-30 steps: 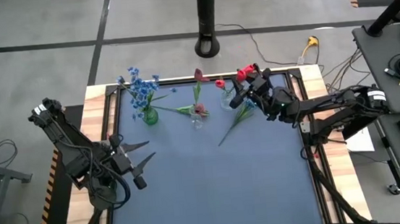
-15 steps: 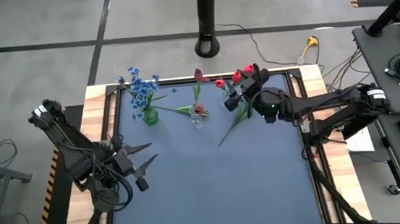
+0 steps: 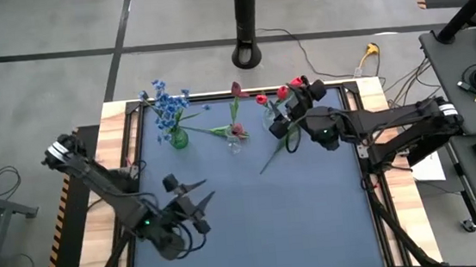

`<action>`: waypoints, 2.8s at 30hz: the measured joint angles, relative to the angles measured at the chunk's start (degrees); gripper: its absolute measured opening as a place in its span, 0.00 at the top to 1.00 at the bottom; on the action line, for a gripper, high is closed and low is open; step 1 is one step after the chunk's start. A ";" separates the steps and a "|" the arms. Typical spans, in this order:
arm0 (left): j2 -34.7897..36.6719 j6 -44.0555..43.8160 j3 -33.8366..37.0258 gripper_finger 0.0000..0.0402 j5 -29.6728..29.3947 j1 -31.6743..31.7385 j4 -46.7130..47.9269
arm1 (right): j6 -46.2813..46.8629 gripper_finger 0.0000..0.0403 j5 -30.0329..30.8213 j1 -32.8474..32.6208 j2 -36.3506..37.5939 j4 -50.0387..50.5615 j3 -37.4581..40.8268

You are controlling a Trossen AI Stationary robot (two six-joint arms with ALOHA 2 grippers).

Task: Sort flowers into vase by color
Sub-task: Put the blue flowers into the green vase

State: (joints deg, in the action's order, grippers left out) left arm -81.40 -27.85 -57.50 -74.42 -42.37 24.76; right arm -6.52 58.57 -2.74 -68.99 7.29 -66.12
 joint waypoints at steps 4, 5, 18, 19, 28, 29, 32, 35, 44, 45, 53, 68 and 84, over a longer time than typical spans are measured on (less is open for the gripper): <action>-2.36 0.25 -1.43 0.58 6.60 3.31 -0.49 | -0.14 0.21 0.05 -1.63 0.00 4.54 -4.49; -2.80 0.25 -1.57 0.58 9.67 3.76 -0.46 | -0.68 0.22 0.04 -2.00 0.02 5.03 -5.24; -1.58 -0.75 -1.59 0.58 32.90 5.73 2.23 | -8.91 0.23 -0.07 -6.02 0.02 7.98 -12.04; -1.55 -0.75 -1.57 0.58 32.92 6.22 2.29 | -8.58 0.23 -0.16 -6.17 0.02 9.10 -12.50; -6.01 2.04 -0.84 0.58 32.80 13.00 -4.89 | 8.27 0.26 -21.12 -6.53 0.02 31.39 -16.87; -7.03 3.45 -0.84 0.58 32.77 13.62 -7.53 | 10.21 0.26 -24.05 -6.54 0.02 33.20 -17.16; -10.67 8.08 -0.84 0.58 32.16 14.90 -15.67 | 14.84 0.27 -28.89 -6.99 0.02 38.38 -17.96; -14.20 12.58 -0.84 0.58 28.37 15.61 -24.00 | 17.54 0.29 -29.04 -7.94 0.02 43.06 -18.15; -27.39 27.85 -0.84 0.58 18.35 18.69 -53.59 | 23.52 0.32 -29.05 -10.67 0.02 52.45 -18.11; -29.15 29.05 -0.84 0.58 18.37 19.17 -57.37 | 23.52 0.33 -29.05 -10.96 0.02 52.77 -18.09; -41.06 31.30 -0.87 0.58 22.47 24.89 -74.18 | 23.19 0.34 -29.04 -12.03 -0.02 52.47 -18.02; -50.17 20.37 -0.91 0.58 36.10 33.49 -77.68 | 23.08 0.34 -28.97 -12.01 -0.13 52.45 -17.37; -50.41 13.52 -1.17 0.91 36.36 34.84 -71.02 | 23.08 0.36 -28.96 -12.03 -0.13 52.45 -17.34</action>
State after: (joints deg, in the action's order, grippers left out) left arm -131.82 -14.33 -58.67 -38.06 -7.53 -46.26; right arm 16.56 29.61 -14.76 -69.12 59.75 -83.46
